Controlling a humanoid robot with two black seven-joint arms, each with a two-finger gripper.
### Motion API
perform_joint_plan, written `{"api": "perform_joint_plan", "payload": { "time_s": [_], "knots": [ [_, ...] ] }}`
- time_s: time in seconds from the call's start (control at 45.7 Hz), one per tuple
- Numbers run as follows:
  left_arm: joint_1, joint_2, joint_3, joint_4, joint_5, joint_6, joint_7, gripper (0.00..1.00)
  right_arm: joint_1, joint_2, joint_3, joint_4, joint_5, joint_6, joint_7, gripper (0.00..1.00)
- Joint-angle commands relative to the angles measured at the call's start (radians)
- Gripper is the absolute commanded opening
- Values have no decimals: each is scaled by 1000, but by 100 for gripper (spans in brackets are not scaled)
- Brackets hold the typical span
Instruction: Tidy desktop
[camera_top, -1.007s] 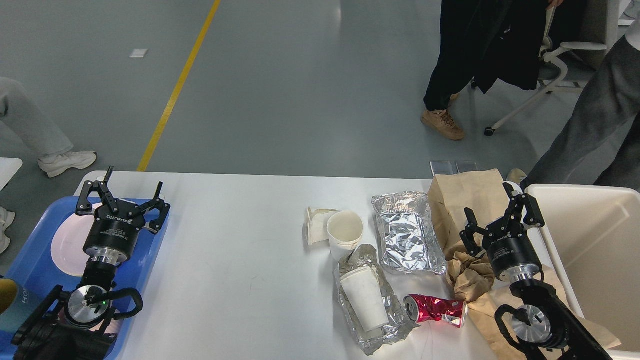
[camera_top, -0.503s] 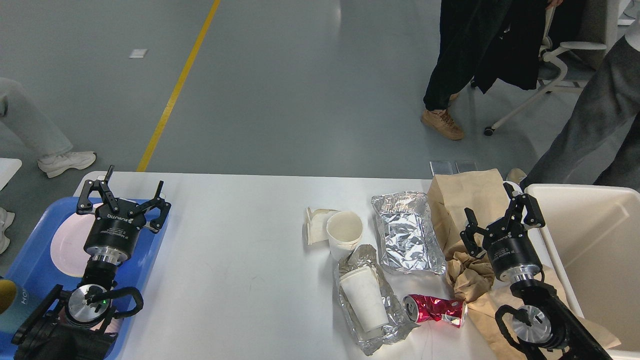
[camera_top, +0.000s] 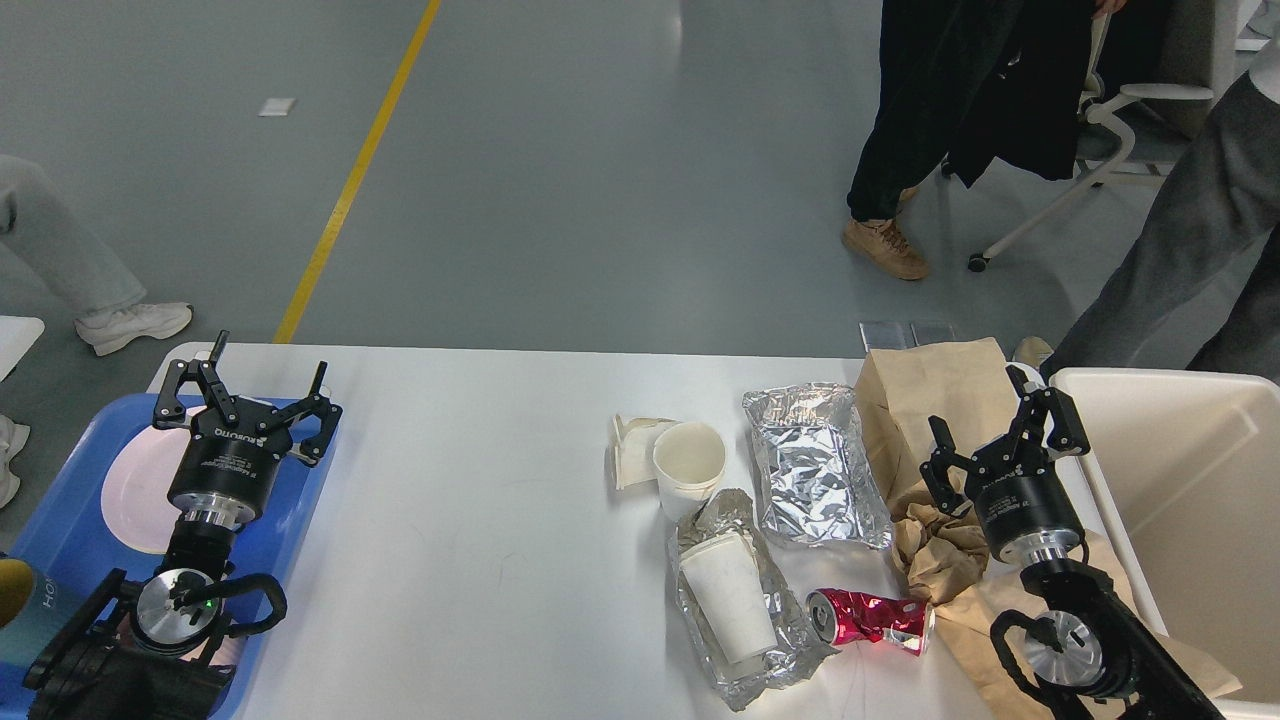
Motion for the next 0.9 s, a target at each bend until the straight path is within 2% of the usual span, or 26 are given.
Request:
{"api": "perform_joint_plan", "payload": {
  "time_s": [0.0,0.241,0.438,0.722,0.875],
  "knots": [
    [1,2,0,0,0,0,0,96,7,0,3,-9,1,-2,0,100],
    [1,0,0,0,0,0,0,96,27,-9,20,-25,99,-8,1,100],
    [1,0,0,0,0,-1,0,96,35,-103,26,-29,131,-5,-3,100],
    [3,0,0,0,0,-5,2,96,12,-100,17,-29,134,17,-6,100],
    [1,0,0,0,0,-5,2,96,6,-98,-48,-28,134,26,-3,100]
  ]
}}
